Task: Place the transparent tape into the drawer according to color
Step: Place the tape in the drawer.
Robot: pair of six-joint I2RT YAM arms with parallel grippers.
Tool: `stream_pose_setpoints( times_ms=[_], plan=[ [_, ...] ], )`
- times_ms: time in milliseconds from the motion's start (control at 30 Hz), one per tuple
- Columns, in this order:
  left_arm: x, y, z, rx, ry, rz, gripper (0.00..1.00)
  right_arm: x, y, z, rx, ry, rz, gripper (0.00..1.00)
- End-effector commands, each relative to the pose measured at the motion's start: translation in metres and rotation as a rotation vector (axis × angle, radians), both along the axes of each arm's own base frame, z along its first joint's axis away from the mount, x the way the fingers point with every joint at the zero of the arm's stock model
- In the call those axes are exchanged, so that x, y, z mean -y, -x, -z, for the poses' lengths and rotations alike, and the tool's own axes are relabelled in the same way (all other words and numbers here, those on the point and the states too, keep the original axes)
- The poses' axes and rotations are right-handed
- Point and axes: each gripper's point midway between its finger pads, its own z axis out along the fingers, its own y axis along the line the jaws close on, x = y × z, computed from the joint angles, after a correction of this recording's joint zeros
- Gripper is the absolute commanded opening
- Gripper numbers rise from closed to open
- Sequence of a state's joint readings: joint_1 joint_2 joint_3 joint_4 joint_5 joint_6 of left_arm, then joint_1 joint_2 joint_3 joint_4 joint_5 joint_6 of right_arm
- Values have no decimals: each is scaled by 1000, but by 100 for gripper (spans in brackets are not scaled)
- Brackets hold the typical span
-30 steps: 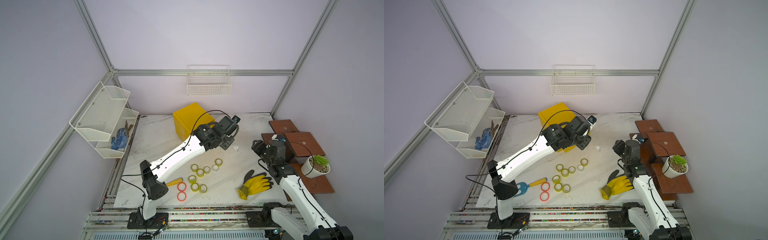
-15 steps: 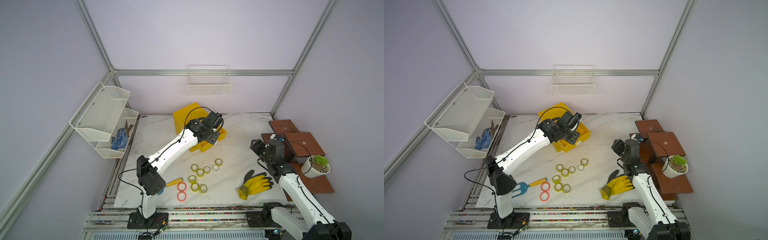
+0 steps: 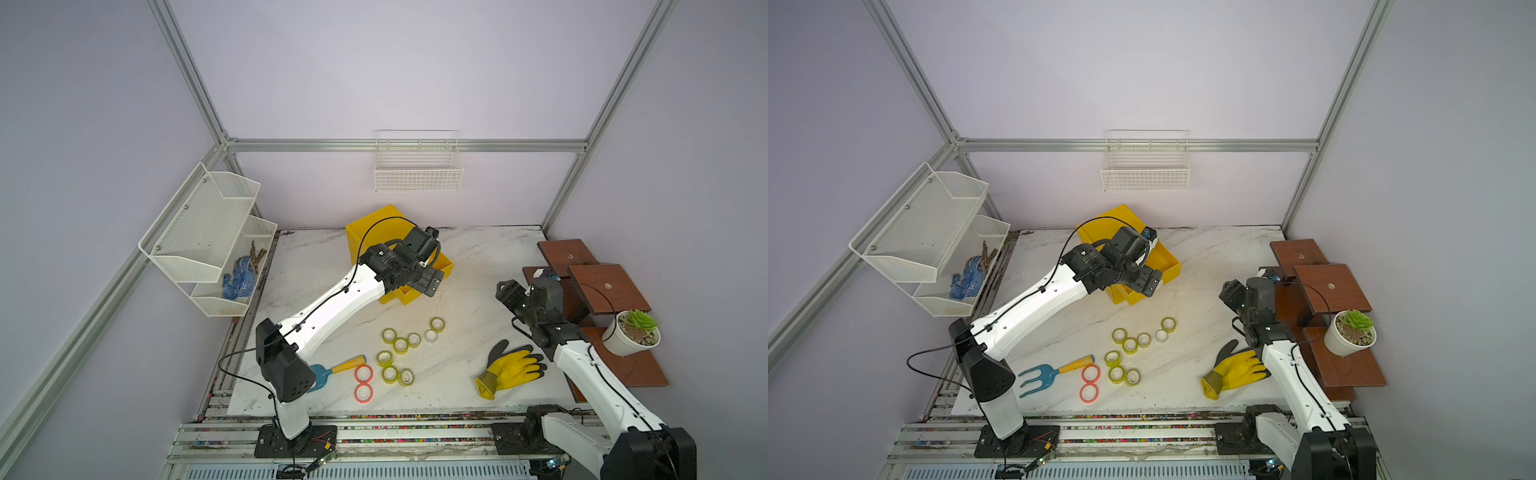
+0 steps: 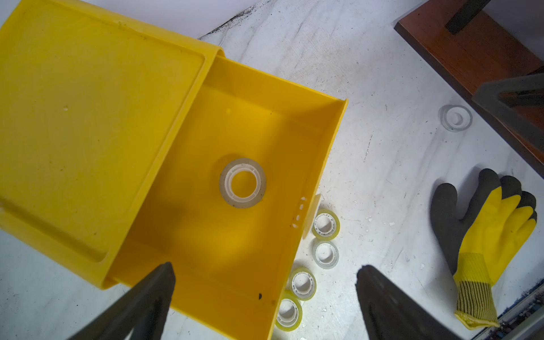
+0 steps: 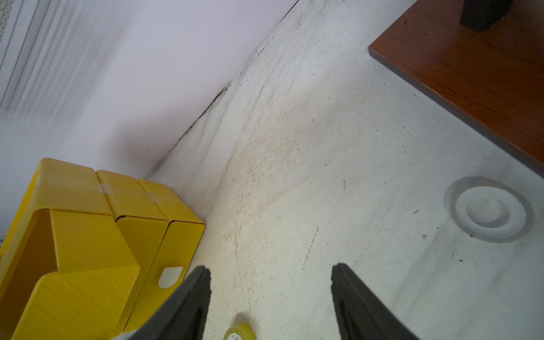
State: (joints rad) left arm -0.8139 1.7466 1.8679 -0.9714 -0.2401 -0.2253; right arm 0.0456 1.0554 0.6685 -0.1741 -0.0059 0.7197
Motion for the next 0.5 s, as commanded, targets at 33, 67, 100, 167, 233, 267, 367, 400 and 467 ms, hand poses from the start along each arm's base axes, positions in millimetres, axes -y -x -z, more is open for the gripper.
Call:
stream_pose_setpoints(
  times_ms=[33, 67, 100, 167, 233, 267, 367, 400, 467],
  plan=[
    [-17, 9, -33, 85, 111, -53, 100, 8, -1, 12, -55, 70, 9, 70],
    [-22, 10, -34, 98, 119, -65, 100, 11, -2, 15, -70, 88, 17, 70],
    [-27, 12, -35, 107, 127, -76, 100, 13, -2, 18, -84, 102, 24, 70],
    [-39, 17, -34, 116, 141, -104, 100, 19, -3, 26, -111, 141, 42, 70],
    [-51, 20, -34, 123, 159, -132, 100, 26, -4, 33, -139, 182, 58, 70],
    [-58, 22, -34, 129, 173, -145, 100, 29, -5, 37, -153, 198, 67, 70],
    [-75, 28, -41, 156, 218, -167, 100, 37, -7, 47, -203, 250, 88, 70],
    [-80, 29, -40, 158, 224, -173, 100, 40, -8, 51, -223, 272, 96, 70],
    [-87, 30, -39, 162, 229, -186, 100, 45, -10, 57, -255, 305, 107, 70]
  ],
)
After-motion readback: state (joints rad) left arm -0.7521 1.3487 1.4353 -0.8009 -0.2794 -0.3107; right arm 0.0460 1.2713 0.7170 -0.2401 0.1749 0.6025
